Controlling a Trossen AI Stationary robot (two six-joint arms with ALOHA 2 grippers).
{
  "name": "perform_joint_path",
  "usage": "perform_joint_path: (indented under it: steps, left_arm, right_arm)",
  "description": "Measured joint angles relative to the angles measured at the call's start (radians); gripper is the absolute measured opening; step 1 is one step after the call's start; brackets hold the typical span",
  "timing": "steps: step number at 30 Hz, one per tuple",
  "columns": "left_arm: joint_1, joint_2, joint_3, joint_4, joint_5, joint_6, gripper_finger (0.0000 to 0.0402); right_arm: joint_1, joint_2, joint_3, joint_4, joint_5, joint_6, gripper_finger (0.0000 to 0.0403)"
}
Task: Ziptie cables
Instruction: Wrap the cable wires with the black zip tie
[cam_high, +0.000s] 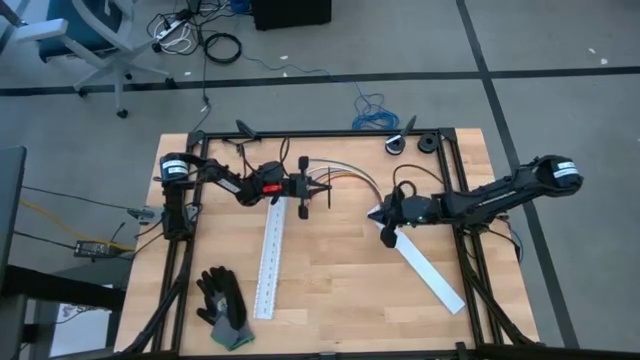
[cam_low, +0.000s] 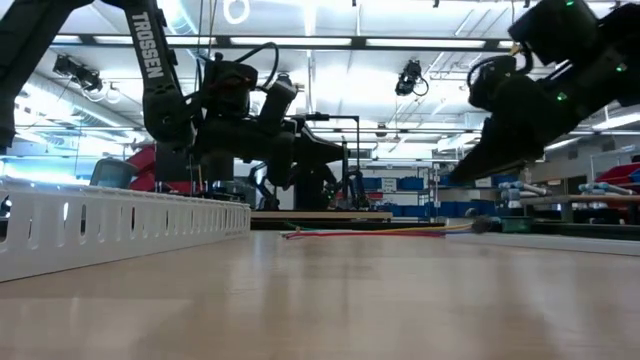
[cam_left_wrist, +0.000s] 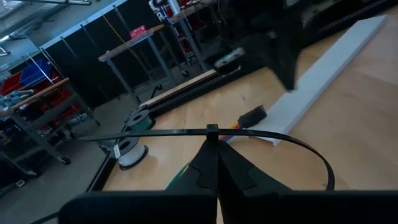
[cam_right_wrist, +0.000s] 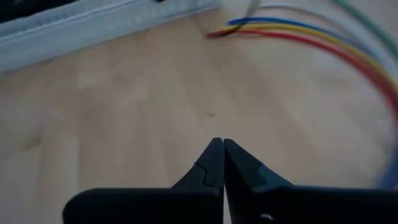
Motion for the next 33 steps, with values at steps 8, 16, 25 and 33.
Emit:
perform_joint_path:
  steps: [8,16,25,33]
  left_arm:
    - [0.005,0.0,0.0,0.003,-0.001,-0.002,0.0]
    - [0.005,0.0,-0.002,-0.026,0.0,-0.004,0.0]
    - [0.005,0.0,-0.002,-0.031,-0.001,-0.004,0.0]
    - [0.005,0.0,-0.002,-0.037,-0.001,-0.002,0.0]
  right_arm:
    - [0.0,0.174,0.157,-0.037,0.007,-0.189,0.0]
    - [-0.023,0.062,0.29,-0.412,0.087,-0.486,0.0]
    - [-0.15,0.057,0.416,-0.754,0.145,-0.891,0.0022]
    - [-0.317,0.068,0.463,-0.876,0.015,-1.168,0.0071]
